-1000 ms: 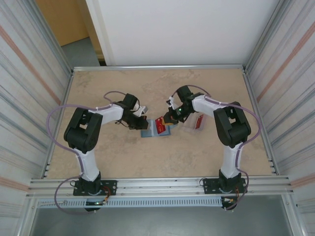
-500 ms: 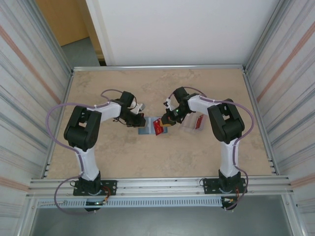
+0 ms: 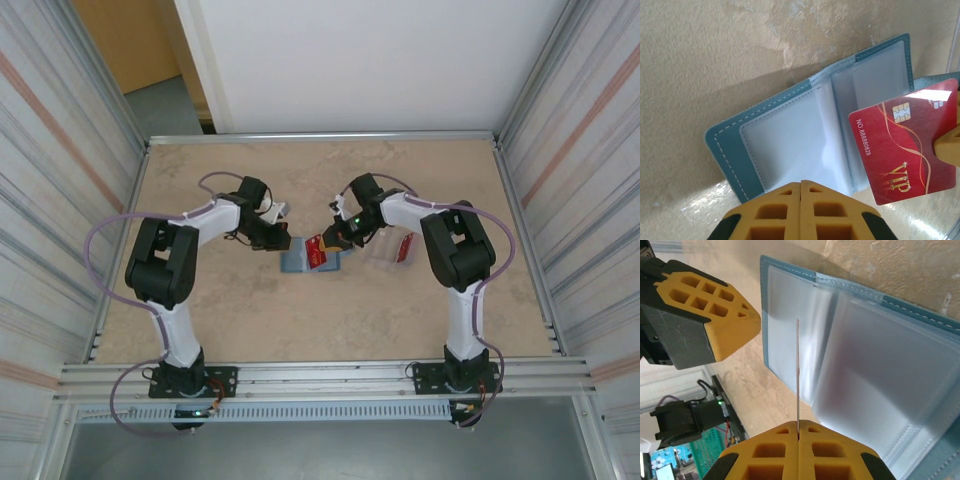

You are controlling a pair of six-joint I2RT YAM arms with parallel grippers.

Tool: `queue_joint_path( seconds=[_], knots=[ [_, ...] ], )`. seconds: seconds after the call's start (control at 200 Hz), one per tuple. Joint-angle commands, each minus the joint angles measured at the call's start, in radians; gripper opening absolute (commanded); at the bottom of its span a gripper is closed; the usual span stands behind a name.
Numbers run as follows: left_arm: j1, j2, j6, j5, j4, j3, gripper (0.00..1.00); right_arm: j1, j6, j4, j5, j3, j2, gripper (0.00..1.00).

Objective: Put the credit cards into the card holder
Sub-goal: Insert the credit card into the card slot.

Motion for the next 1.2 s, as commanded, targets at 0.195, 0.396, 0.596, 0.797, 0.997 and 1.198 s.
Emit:
queue_joint_path(
  seconds=[0.195, 0.396, 0.596, 0.797, 0.997, 1.198],
  knots=[
    [0.016, 0.046, 0.028, -0.021, -0.001, -0.026, 0.01, 0.009, 0.045, 0.034, -0.003, 0.023, 0.065, 0.0],
    [0.016, 0.055, 0.038, -0.033, 0.008, -0.039, 0.0, 0.002, 0.047, 0.049, 0.002, -0.001, 0.061, 0.0],
    [0.016, 0.05, 0.045, -0.039, 0.013, -0.048, 0.0, -0.001, 0.062, 0.071, -0.006, -0.012, 0.071, 0.0],
    [0.016, 0.055, 0.045, -0.041, 0.012, -0.043, 0.0, -0.003, 0.064, 0.081, 0.0, -0.012, 0.083, 0.0],
    [0.015, 0.059, 0.039, -0.04, 0.012, -0.037, 0.0, -0.004, 0.051, 0.071, 0.012, -0.02, 0.092, 0.0],
    [0.014, 0.06, 0.037, -0.038, 0.01, -0.031, 0.0, 0.006, 0.031, 0.052, 0.035, -0.002, 0.102, 0.0]
  ],
)
